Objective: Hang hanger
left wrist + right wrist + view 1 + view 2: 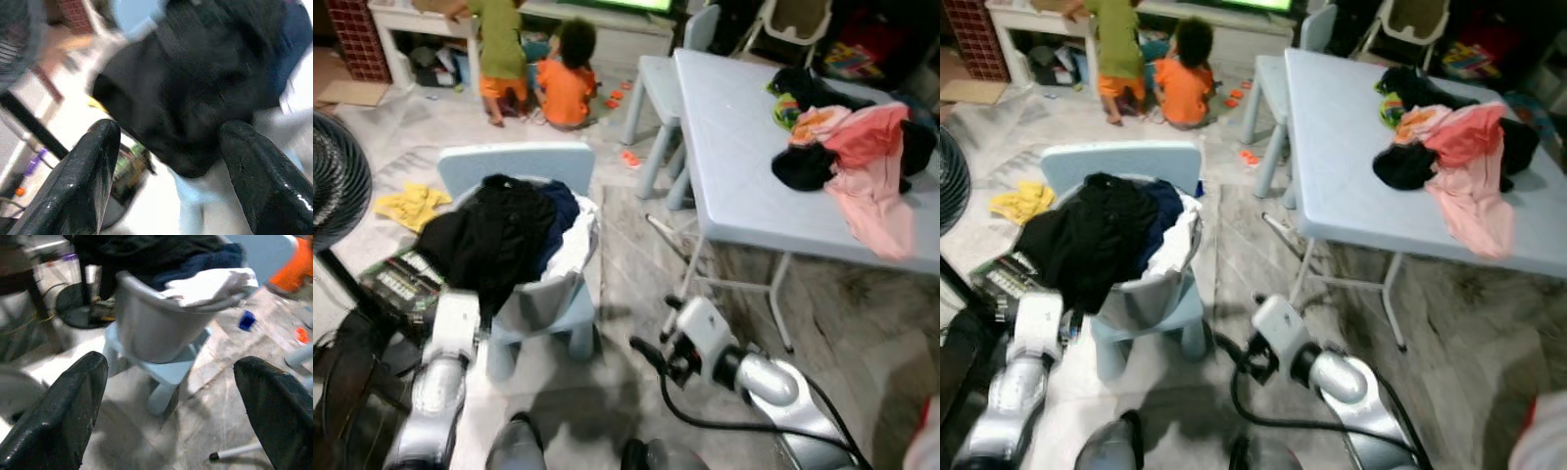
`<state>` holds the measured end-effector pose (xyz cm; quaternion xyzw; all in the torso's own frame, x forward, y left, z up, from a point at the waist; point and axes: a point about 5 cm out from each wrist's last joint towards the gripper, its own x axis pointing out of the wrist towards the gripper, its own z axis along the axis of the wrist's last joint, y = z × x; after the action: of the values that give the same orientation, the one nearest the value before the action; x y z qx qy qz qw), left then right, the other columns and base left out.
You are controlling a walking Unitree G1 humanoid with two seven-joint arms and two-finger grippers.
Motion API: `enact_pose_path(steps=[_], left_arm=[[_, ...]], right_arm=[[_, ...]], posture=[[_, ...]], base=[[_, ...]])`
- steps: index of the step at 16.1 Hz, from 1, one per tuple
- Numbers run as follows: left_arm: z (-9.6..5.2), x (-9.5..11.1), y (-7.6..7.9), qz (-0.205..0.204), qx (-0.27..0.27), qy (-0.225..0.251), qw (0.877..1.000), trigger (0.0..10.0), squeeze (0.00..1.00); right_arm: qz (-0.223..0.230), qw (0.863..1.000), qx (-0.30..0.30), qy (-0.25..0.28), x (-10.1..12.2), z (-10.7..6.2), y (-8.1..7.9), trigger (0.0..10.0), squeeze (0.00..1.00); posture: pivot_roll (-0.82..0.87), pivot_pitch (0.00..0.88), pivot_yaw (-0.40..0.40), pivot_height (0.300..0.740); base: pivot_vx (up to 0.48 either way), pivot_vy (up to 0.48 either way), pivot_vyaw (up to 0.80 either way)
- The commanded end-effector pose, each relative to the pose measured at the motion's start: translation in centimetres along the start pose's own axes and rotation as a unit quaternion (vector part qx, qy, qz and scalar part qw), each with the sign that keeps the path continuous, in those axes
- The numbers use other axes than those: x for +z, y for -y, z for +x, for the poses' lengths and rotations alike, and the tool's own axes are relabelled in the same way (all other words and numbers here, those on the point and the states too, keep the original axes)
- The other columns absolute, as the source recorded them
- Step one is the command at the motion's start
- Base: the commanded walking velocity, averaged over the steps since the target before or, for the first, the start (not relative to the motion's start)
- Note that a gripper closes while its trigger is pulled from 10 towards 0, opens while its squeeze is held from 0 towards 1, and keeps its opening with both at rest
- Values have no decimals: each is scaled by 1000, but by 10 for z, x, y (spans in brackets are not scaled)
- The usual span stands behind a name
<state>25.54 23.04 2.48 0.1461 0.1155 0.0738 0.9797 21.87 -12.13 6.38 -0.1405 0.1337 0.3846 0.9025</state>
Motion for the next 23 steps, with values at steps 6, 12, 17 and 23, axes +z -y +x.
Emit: enact_pose_path(steps=[6, 12, 17, 23], left_arm=[[1, -7, 5, -21, -8, -9, 1000, 10000, 0], [6, -4, 1, -33, 14, -7, 999, 10000, 0], [6, -4, 6, -37, 6, -3, 999, 10000, 0], [7, -5, 6, -38, 7, -8, 999, 10000, 0]], right_arm=[[8, 1000, -29, 9, 4, -4, 5, 10000, 0], [7, 999, -33, 11, 5, -6, 10, 10000, 0], [12, 999, -39, 23, 8, -4, 9, 10000, 0], [11, 998, -46, 40, 14, -3, 13, 10000, 0]], posture=[[-53, 71, -112, 740], [-60, 68, -123, 740], [-58, 63, -119, 740], [-55, 61, -120, 740]], base=[[0, 0, 0], [0, 0, 0], [205, 0, 0], [282, 0, 0]])
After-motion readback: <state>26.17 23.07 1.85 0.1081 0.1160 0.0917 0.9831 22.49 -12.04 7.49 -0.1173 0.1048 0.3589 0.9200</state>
